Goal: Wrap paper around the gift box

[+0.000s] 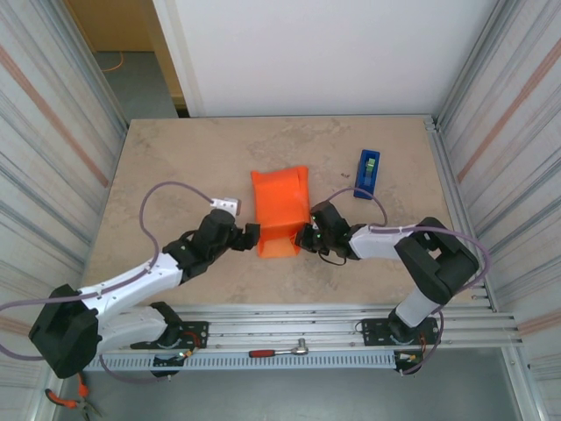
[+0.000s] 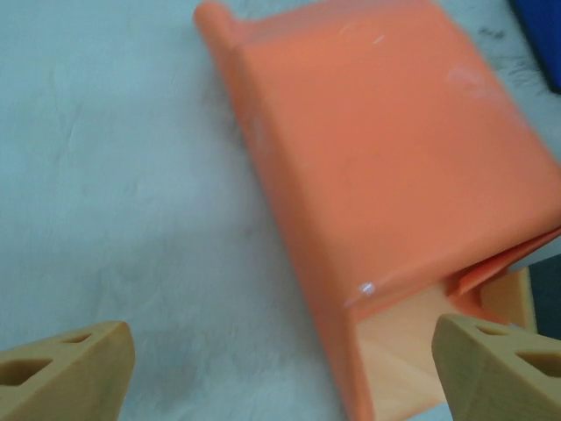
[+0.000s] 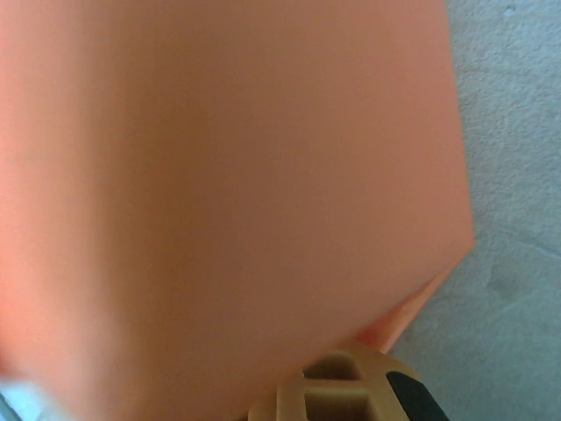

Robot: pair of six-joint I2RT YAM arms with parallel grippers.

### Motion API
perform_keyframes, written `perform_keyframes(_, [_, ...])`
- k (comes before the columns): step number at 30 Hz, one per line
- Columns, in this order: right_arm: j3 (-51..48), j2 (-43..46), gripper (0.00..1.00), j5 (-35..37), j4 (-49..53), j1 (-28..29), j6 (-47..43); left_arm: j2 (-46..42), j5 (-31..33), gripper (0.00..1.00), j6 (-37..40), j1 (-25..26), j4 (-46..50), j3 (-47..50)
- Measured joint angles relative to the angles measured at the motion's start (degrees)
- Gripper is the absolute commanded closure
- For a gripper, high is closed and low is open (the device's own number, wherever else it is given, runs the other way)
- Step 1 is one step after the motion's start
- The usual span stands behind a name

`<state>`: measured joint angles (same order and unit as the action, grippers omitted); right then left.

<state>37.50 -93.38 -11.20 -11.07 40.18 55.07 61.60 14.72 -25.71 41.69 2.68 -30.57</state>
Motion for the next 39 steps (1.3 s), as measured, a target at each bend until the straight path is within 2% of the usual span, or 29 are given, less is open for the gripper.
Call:
perform_keyframes(7, [0.4,-2.3,1.0,-1.1,-2.6,0.0,0.0,-1.2,-3.1,0.4,-7.3,-1.6,-0.2,5.2])
perform_keyframes(18, [-0.2,2.5,1.0,-0.8,-0.4,0.0,0.0,4.1,-5.9,0.66,-9.0,-1.6,-2.9,6.7])
perform_keyframes(24, [0.4,1.1,1.0,-1.0,-0.5,0.0,0.0,11.2,-7.7,0.69,-8.5,-1.6,-3.0,5.6])
perform_keyframes(31, [1.3,-2.7,1.0,-1.1,-1.4,0.0,0.0,15.5,-8.9,0.69,-7.0,-1.5,-4.3,2.8])
perform_keyframes(39, [1.3,-3.0,1.0,-1.3,-2.3,0.0,0.0,20.3,-9.4,0.69,-5.6,1.9,-6.1,-0.2])
